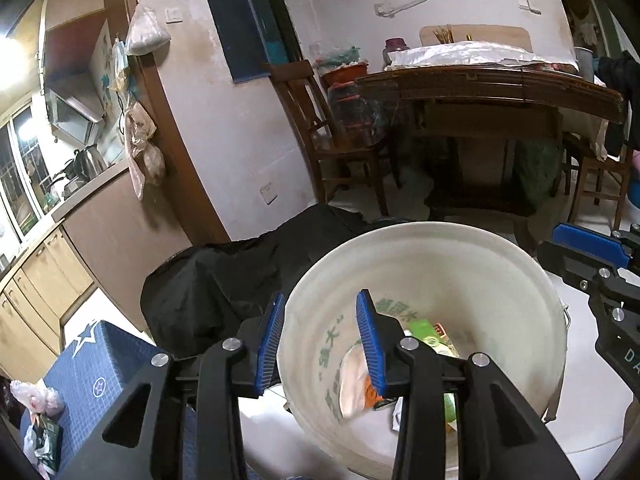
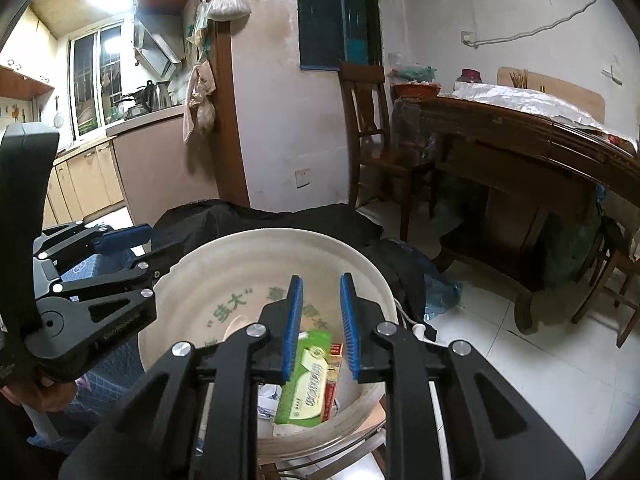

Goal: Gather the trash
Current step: 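Open both tools to drop the cup and green box into the bucket, then return both tools to the table toward the remaining trash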

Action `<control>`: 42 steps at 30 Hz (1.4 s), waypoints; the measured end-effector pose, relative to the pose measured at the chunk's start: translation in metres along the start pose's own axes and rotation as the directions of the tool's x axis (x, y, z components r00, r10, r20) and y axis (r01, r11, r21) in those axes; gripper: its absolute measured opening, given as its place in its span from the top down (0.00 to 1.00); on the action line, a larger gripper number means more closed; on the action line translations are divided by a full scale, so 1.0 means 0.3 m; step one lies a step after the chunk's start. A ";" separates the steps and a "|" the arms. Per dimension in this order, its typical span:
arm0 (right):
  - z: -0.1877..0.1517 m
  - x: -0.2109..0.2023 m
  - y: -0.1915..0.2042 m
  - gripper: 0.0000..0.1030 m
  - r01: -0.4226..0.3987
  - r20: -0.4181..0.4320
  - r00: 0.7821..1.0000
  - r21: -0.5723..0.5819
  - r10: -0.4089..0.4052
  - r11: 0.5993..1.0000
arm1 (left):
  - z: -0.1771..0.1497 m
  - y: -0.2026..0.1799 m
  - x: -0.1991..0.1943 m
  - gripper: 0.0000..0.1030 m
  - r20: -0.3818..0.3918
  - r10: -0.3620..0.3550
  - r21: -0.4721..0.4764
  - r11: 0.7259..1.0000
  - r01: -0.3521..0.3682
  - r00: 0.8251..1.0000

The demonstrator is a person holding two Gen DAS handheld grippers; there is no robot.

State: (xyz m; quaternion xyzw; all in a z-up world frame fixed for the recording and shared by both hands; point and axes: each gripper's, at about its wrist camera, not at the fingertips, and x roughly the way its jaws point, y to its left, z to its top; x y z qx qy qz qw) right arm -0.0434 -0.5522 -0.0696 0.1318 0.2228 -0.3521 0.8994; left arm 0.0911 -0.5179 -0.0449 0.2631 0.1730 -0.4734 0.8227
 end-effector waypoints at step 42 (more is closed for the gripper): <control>-0.063 0.131 0.532 0.05 -0.240 -0.132 0.965 -0.081 0.228 0.967 | -0.368 0.544 -0.287 0.23 -0.033 0.200 -0.248 0.947 -0.202 0.979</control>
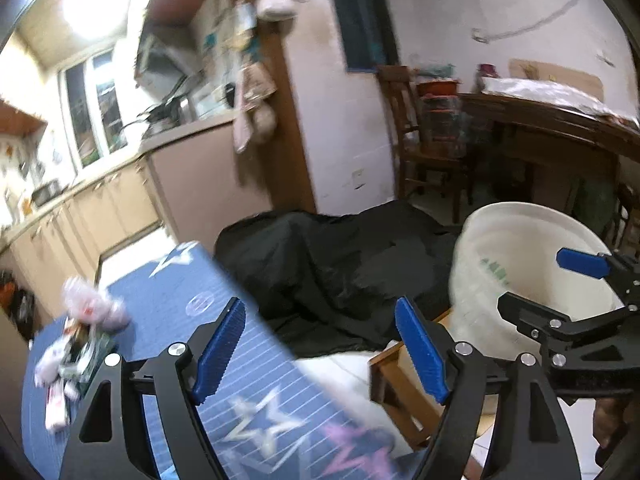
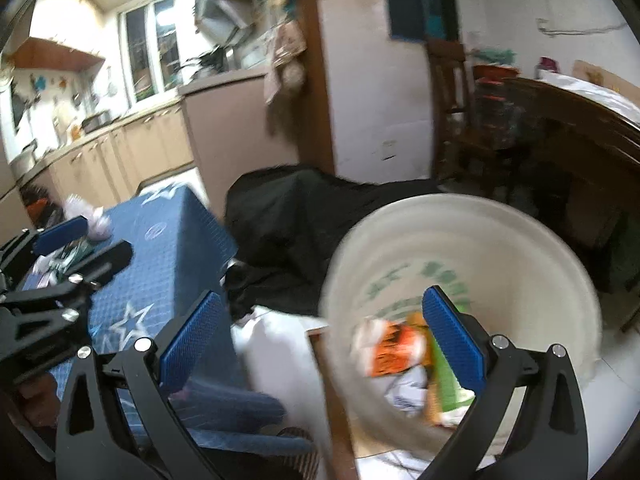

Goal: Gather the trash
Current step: 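Return both tools to the table toward the remaining trash, then grasp the green milk carton with the left tool while the right tool grasps the clear plastic bag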

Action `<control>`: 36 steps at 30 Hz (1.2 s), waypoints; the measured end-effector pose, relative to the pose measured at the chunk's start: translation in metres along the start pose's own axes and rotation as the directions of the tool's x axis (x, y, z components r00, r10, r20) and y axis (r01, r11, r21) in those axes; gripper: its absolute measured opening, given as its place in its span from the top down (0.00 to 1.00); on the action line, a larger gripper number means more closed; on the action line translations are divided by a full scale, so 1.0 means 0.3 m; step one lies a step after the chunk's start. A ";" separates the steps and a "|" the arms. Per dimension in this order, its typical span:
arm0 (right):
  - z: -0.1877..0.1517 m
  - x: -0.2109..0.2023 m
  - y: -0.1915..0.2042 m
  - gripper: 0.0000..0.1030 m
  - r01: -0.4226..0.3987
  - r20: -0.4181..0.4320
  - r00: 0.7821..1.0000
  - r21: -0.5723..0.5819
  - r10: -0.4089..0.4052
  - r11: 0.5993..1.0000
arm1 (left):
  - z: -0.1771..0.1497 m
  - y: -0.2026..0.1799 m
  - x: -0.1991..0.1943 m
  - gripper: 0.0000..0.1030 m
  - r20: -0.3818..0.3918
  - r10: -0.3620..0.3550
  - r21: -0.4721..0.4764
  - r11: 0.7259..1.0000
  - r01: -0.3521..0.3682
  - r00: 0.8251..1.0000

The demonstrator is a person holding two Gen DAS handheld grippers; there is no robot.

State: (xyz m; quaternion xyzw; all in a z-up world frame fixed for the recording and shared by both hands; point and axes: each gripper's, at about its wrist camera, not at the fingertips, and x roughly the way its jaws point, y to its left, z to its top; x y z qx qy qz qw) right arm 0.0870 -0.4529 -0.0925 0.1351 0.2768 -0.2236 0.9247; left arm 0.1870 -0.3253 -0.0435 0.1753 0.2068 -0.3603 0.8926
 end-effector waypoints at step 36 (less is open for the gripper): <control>0.318 0.620 1.163 0.05 -0.625 -0.305 0.779 -0.322 0.547 0.711 | -0.378 1.411 0.054 0.21 -0.243 0.087 -0.170 0.977 -0.130 0.966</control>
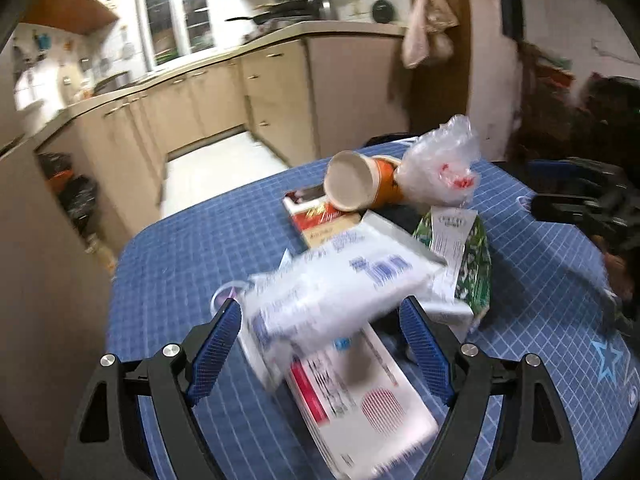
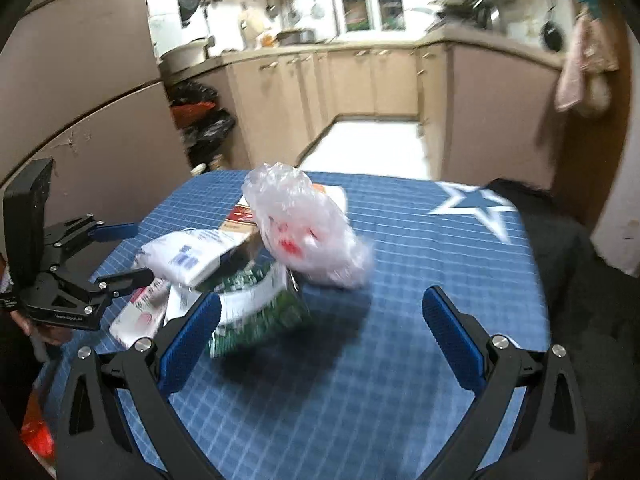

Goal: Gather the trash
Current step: 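Grasp the green milk carton with the left tool while the right tool grasps the clear plastic bag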

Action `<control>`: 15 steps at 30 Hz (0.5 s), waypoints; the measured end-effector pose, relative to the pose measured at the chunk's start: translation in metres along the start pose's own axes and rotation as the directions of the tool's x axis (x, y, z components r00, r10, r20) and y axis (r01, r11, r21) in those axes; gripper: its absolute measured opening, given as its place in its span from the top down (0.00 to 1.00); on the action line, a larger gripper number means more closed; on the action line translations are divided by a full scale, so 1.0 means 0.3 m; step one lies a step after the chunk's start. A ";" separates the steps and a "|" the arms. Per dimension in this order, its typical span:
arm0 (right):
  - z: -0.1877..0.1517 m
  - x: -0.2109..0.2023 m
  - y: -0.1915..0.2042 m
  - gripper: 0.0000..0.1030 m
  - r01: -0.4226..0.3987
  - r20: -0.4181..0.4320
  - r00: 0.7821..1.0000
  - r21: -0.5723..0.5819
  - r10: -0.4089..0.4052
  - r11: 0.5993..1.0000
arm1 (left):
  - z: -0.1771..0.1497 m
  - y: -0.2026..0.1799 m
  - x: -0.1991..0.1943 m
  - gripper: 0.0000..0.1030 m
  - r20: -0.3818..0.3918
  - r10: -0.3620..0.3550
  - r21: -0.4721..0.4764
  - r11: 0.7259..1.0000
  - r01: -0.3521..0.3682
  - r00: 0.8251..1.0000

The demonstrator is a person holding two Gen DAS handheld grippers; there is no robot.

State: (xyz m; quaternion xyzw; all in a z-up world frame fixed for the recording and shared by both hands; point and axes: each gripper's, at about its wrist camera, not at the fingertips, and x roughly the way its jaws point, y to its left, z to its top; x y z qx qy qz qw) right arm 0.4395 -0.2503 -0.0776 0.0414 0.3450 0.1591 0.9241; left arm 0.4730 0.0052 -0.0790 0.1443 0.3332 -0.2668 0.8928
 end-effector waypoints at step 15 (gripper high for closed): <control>0.088 0.248 -0.067 0.47 -0.206 -0.142 0.964 0.141 0.226 0.968 | 0.092 0.111 0.265 0.19 -0.117 -0.300 -0.065 0.954 0.294 0.947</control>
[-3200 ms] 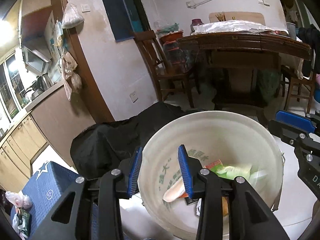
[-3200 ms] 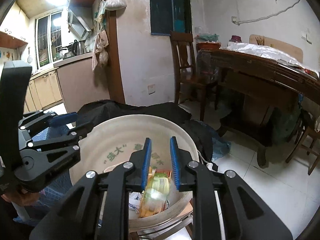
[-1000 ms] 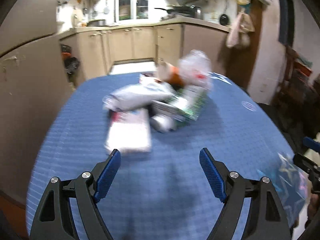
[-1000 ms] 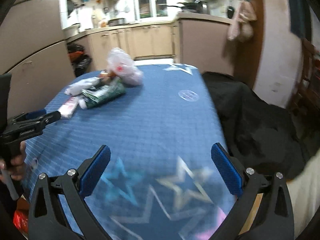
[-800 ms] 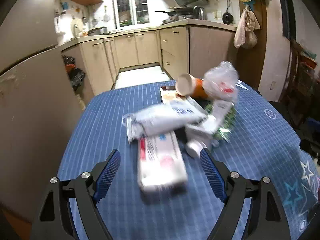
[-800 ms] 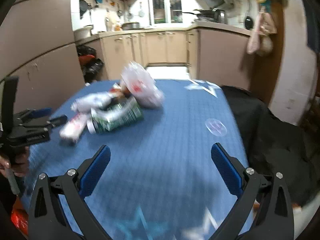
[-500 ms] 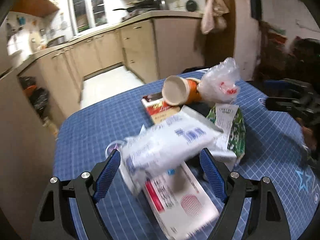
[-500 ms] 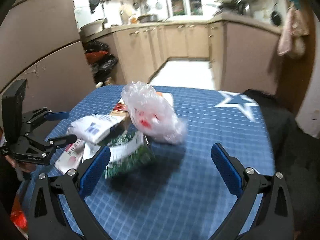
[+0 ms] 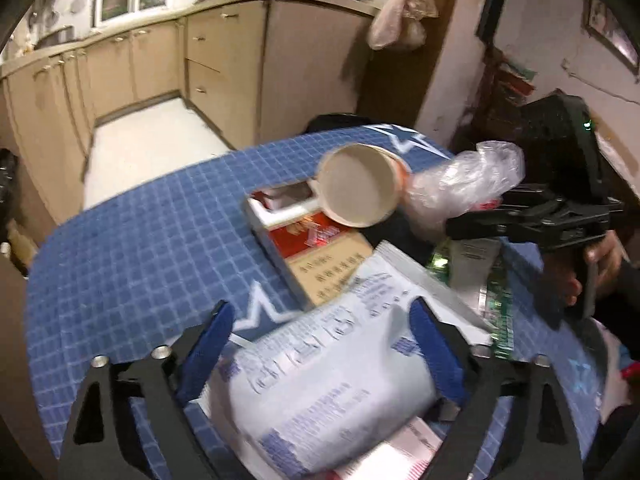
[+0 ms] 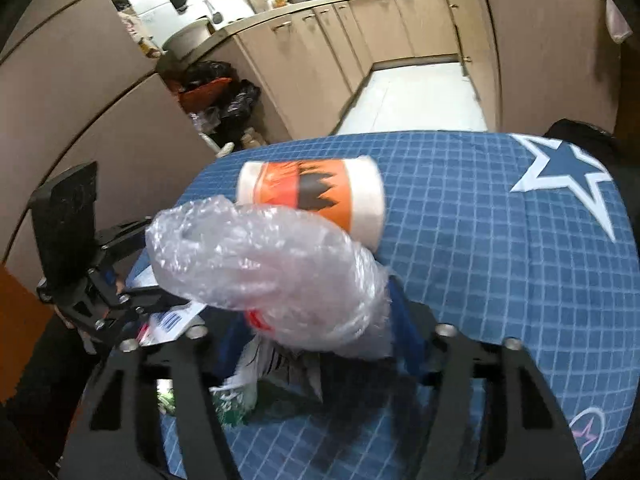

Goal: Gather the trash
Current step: 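Grasp the green milk carton with the left tool while the right tool grasps the clear plastic bag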

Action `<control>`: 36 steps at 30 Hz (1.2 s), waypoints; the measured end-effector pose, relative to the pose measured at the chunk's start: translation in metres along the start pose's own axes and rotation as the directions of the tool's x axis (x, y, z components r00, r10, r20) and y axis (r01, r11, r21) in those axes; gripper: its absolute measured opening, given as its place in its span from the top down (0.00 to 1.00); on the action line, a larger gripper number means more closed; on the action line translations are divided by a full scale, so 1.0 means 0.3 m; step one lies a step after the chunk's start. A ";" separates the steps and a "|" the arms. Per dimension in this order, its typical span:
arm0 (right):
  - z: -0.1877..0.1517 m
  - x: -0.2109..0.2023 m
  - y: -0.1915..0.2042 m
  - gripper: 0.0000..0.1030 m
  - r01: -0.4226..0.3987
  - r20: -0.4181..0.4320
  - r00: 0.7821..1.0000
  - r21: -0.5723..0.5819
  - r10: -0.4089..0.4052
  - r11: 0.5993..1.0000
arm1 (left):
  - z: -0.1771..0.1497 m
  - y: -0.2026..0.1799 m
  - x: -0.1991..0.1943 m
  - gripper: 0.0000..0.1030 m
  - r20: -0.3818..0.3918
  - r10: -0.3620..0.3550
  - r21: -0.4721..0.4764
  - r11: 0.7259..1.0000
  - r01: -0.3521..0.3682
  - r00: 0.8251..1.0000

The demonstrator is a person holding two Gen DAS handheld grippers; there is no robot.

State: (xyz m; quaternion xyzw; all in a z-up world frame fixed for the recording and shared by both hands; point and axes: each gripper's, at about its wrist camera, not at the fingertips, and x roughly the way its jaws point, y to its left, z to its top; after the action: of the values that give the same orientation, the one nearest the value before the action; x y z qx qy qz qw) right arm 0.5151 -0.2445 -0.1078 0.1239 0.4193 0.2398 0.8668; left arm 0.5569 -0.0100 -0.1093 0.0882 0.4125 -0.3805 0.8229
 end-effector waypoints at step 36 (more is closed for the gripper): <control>-0.872 -0.822 0.062 0.52 -0.101 0.279 0.959 0.211 0.039 0.972 | -0.450 -0.754 -0.223 0.14 -0.073 -0.005 0.201 0.979 0.019 0.997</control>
State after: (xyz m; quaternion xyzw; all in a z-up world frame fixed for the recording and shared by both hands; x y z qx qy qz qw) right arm 0.1719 -0.3533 -0.0970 0.2670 0.3153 0.2026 0.8879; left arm 0.2915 -0.0681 -0.1080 0.1822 0.4017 -0.4219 0.7921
